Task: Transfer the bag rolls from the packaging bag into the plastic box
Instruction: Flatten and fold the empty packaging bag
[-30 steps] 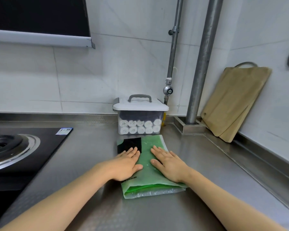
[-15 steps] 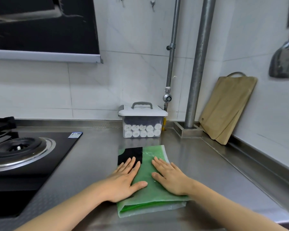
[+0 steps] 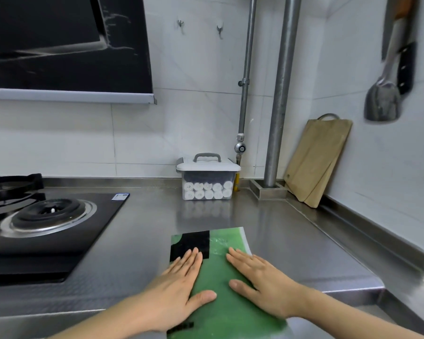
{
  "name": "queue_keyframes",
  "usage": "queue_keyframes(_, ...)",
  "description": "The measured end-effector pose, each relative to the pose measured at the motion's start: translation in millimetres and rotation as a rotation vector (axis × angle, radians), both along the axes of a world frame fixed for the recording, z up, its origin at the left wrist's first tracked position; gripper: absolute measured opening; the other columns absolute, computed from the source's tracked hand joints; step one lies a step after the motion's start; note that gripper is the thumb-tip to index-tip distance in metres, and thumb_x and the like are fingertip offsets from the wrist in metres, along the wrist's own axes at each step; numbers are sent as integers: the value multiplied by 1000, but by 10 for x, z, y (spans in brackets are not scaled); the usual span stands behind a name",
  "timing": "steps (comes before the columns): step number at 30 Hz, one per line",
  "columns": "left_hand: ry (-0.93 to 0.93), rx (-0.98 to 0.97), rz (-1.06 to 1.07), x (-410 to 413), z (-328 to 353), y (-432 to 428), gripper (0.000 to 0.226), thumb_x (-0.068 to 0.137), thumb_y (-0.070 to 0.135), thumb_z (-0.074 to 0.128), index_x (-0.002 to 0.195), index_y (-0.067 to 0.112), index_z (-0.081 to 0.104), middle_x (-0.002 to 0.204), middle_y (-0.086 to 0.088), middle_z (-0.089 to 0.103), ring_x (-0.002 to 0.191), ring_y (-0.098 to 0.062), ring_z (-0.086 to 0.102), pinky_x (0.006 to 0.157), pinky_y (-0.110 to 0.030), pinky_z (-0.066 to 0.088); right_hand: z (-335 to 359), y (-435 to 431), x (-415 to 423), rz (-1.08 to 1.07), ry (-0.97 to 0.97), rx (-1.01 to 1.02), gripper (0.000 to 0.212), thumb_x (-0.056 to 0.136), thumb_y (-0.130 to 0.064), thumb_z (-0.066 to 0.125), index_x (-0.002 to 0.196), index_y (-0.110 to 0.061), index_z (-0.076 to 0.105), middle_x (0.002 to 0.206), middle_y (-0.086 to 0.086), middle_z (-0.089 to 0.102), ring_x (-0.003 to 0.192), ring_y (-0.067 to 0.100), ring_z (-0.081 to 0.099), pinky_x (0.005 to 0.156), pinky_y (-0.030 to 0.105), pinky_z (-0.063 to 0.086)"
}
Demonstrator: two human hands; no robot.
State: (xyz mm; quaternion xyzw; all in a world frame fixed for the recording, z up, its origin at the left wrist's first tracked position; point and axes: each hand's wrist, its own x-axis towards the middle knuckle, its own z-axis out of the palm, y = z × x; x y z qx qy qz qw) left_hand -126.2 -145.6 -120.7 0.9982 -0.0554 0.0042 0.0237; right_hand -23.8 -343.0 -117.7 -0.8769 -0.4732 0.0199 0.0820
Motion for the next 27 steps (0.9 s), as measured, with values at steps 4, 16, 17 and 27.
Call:
queue_keyframes(4, -260, 91, -11, -148, -163, -9, 99, 74, 81, 0, 143, 9, -6, 150, -3, -6, 144, -14, 7, 117, -25, -1, -63, -134, -162, 1, -124, 14, 86, 80, -76, 9, 152, -29, 8, 156, -19, 0, 144, -4, 2, 116, 17, -1)
queue_keyframes(16, -543, 278, -84, -188, -682, 137, 86, 84, 54, 26, 148, 3, 2, 156, -13, 8, 146, -21, -2, 115, -36, 5, -423, -239, -224, 38, -487, 213, 60, 81, -57, 42, 128, -21, 57, 135, -9, 55, 121, 2, 54, 98, 21, 33)
queue_keyframes(17, -553, 278, -82, -197, -683, 125, 88, 80, 52, 29, 148, 3, 3, 154, -15, 20, 145, -24, 7, 115, -37, 6, -436, -233, -221, 33, -492, 231, 60, 81, -56, 43, 129, -22, 55, 136, -9, 55, 122, 3, 51, 98, 21, 33)
queue_keyframes(27, -559, 167, -32, -270, -537, 146, 76, 74, 59, 29, 131, 10, 41, 134, -4, 55, 115, -14, 55, 93, -24, 48, -475, -221, -204, 37, -511, 321, 56, 84, -52, 47, 129, -19, 55, 136, -11, 54, 123, 1, 50, 95, 20, 35)
